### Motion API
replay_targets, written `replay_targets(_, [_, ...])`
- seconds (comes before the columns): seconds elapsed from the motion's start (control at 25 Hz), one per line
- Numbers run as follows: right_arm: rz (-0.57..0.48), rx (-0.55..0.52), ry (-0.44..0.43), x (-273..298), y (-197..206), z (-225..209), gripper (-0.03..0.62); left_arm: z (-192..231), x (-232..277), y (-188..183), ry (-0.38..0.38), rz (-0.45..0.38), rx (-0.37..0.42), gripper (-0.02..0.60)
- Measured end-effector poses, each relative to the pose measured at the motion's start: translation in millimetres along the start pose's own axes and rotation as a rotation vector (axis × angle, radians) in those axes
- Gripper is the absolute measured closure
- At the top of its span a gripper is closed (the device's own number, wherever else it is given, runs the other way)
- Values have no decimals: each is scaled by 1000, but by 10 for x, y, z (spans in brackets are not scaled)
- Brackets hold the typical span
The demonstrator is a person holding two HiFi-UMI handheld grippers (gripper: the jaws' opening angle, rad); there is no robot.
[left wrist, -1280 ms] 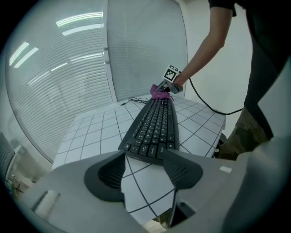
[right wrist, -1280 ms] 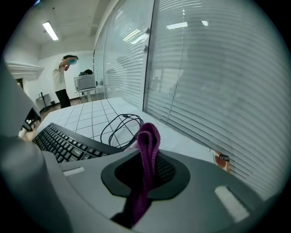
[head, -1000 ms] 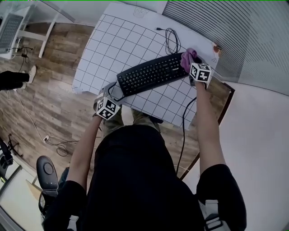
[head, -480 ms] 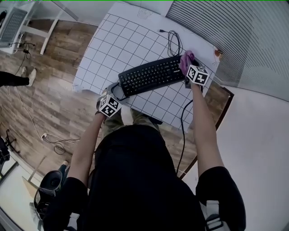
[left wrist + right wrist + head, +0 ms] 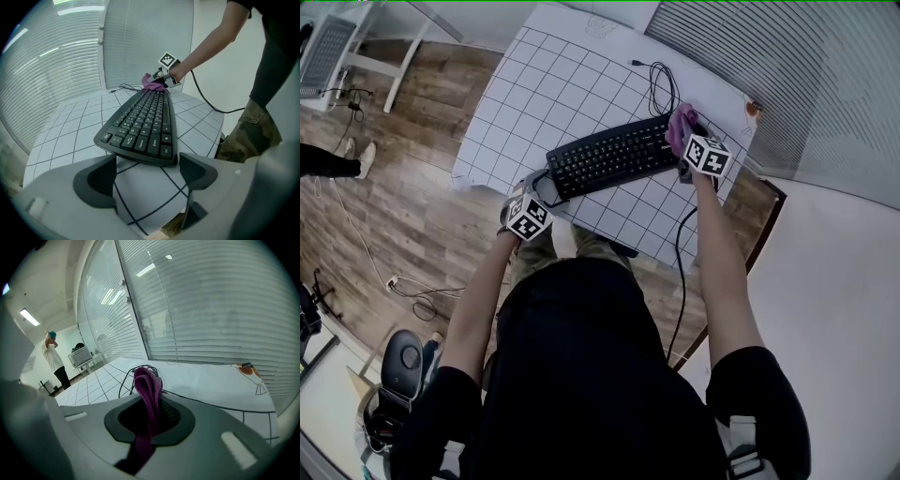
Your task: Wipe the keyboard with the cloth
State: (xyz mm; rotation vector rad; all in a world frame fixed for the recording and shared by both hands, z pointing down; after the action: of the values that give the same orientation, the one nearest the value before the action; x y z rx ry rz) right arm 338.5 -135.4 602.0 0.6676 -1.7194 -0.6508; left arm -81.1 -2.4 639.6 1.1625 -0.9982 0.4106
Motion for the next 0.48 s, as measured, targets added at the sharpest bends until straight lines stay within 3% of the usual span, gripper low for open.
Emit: replay_targets(0.48, [2, -22, -39, 32, 53, 244, 553, 7, -6, 9, 6, 1, -9, 179])
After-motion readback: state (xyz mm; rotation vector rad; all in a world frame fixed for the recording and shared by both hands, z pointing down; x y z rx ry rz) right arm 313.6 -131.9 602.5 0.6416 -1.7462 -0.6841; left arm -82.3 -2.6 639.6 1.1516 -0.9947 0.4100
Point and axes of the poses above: the fingertips, and each gripper's own axes: x forward along the fingers, z to its left, y out of its underside, the point moved 9 cm from there along -x, backward along the fingers, and after that the axes turned 3 degrees about z, right-handed, at the moved point
